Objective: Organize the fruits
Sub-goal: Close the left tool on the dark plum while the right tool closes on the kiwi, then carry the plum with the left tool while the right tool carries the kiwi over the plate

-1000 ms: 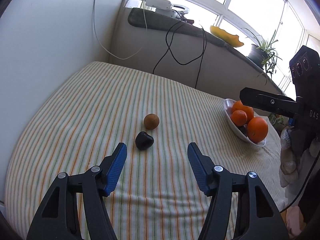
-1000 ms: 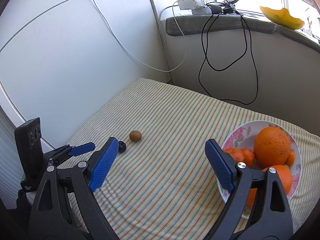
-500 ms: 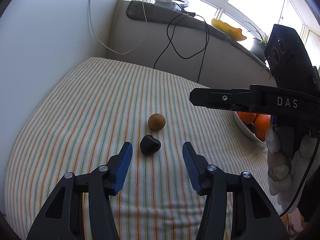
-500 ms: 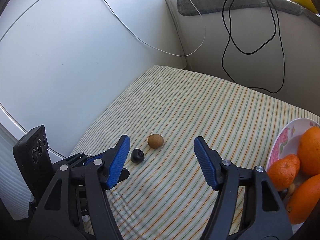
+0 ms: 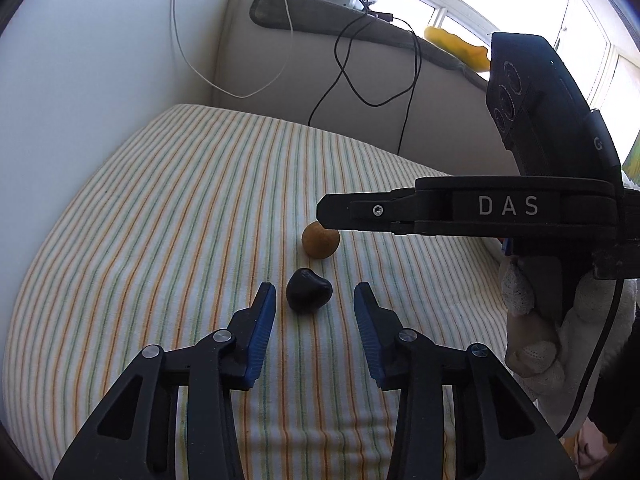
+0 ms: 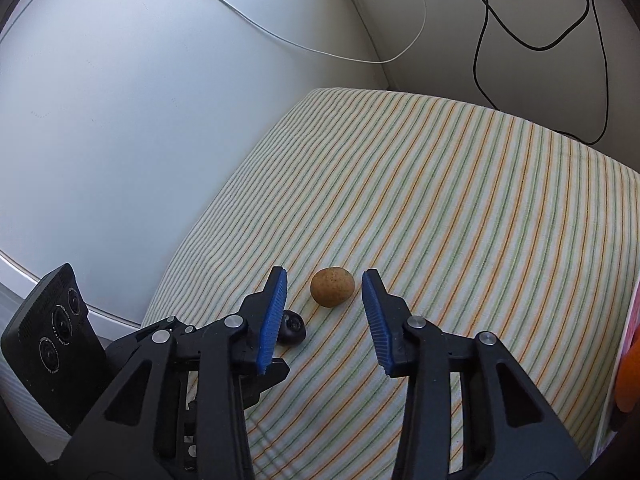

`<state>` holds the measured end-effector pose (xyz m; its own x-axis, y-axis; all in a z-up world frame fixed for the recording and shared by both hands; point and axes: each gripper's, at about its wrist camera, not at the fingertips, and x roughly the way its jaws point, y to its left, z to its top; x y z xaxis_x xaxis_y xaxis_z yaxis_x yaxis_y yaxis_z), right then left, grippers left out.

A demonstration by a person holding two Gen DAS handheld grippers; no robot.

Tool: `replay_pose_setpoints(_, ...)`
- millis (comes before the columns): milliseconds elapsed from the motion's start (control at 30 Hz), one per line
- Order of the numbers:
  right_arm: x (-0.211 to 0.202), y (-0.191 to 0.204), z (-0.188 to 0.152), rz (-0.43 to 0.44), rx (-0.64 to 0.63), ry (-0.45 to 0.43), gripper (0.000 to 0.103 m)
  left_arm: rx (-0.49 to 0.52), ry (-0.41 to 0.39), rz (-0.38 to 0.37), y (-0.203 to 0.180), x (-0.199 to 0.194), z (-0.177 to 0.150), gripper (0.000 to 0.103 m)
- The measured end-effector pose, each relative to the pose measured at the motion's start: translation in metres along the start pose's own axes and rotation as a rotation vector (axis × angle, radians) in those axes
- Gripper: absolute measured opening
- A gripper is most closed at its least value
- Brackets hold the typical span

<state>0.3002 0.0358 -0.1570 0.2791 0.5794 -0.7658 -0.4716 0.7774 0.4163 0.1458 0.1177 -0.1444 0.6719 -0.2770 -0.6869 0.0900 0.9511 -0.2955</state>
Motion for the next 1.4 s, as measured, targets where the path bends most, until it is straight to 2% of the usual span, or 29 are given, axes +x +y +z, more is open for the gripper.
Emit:
replay_pose_setpoints(333, 0.022, 0.007, 0.006, -0.024, -0.018, 0.030, 0.040, 0.015, 0.023, 0.008, 0.000, 0.009, 0.003, 0.036)
replay_pose_setpoints(400, 0.024, 0.009, 0.005, -0.033, -0.024, 0.039, 0.034, 0.015, 0.028, 0.011, 0.000, 0.011, 0.002, 0.035)
replay_pose_setpoints(500, 0.025, 0.007, 0.004, -0.042, -0.025, 0.041, 0.033, 0.015, 0.030, 0.012, 0.000, 0.012, 0.002, 0.034)
replay_pose_setpoints(633, 0.034, 0.004, 0.005, -0.055, -0.019, 0.069, 0.029, 0.019, 0.032, 0.010, 0.000, 0.014, 0.004, 0.029)
replay_pose_setpoints(800, 0.035, 0.002, 0.004, -0.044, -0.006, 0.057, 0.028, 0.013, 0.029, 0.011, 0.002, 0.014, 0.002, 0.024)
replay_pose_setpoints(1400, -0.041, -0.007, -0.017, -0.026, -0.009, -0.039, 0.028, 0.030, -0.009, 0.002, -0.009, -0.004, -0.001, 0.023)
